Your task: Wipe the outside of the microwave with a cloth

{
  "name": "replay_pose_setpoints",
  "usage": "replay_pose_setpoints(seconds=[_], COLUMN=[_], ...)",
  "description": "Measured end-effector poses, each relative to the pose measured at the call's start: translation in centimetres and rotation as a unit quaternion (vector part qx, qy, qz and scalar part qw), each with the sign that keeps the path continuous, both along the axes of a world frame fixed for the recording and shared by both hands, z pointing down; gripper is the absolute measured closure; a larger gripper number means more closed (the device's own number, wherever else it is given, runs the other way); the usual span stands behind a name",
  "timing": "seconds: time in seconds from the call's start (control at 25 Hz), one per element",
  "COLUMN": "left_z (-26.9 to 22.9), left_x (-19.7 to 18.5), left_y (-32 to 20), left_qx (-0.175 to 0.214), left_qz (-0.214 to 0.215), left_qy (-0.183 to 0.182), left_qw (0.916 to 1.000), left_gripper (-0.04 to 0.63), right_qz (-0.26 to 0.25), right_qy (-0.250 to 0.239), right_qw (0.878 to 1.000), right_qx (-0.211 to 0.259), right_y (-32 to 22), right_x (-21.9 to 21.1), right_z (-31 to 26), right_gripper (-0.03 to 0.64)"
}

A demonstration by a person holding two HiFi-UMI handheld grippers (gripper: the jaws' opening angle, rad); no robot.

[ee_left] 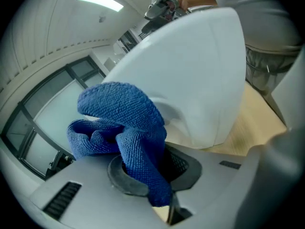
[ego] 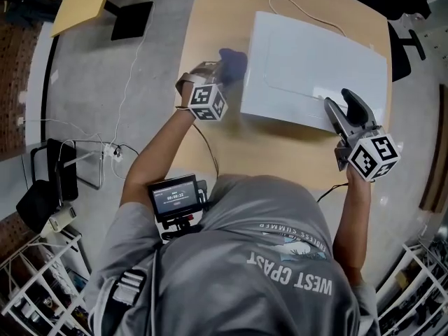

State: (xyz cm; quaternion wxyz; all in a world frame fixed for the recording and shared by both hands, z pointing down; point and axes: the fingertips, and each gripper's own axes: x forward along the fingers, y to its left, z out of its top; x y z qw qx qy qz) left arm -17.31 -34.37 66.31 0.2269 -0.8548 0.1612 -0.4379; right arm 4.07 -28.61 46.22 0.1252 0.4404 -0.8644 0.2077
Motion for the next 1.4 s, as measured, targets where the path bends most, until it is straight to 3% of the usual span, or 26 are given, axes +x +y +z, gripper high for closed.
replay_pose_setpoints(seconds=[0.24,0.4,0.56,0.72,0.92,1.12,1.32,1.4], left_z=[-4.7,-9.1,-13.5,-17.3,-22.4,-25.0,-26.4,-26.9], left_x=[0.6,0.2,-0.3,-0.8,-1.5,-2.7,-4.5,-5.2], left_y=[-0.2,0.6,1.1,1.7,2.6,3.5,5.8,5.7], left_qx=[0.027,0.018,0.018,0.009,-0.020,-0.037,-0.084,-0.085], left_qz=[-0.006,-0.030,-0.047,-0.059,-0.074,-0.083,-0.096,-0.103], left_qy=[0.035,0.105,0.165,0.228,0.335,0.407,0.508,0.517], left_qw=[0.9990,0.9939,0.9850,0.9718,0.9391,0.9088,0.8517,0.8455], left_gripper=[0.531,0.531,0.531,0.531,0.531,0.531,0.531,0.531], right_qz=[-0.010,-0.012,-0.009,-0.007,-0.030,-0.034,-0.024,-0.020], right_qy=[-0.018,-0.034,-0.054,-0.060,-0.033,-0.017,-0.025,-0.028], right_qw=[1.000,0.999,0.997,0.995,0.991,0.988,0.985,0.984], right_qx=[0.016,0.033,0.059,0.085,0.126,0.150,0.170,0.174], right_y=[-0.4,0.4,1.4,2.4,4.7,6.6,10.0,10.3], right_x=[-0.4,-1.3,-1.6,-1.6,-1.1,0.3,1.4,2.0], right_z=[-0.2,-1.4,-3.5,-5.2,-6.9,-7.9,-7.9,-8.8], right_gripper=[0.364,0.377,0.529,0.577,0.581,0.581,0.581,0.585])
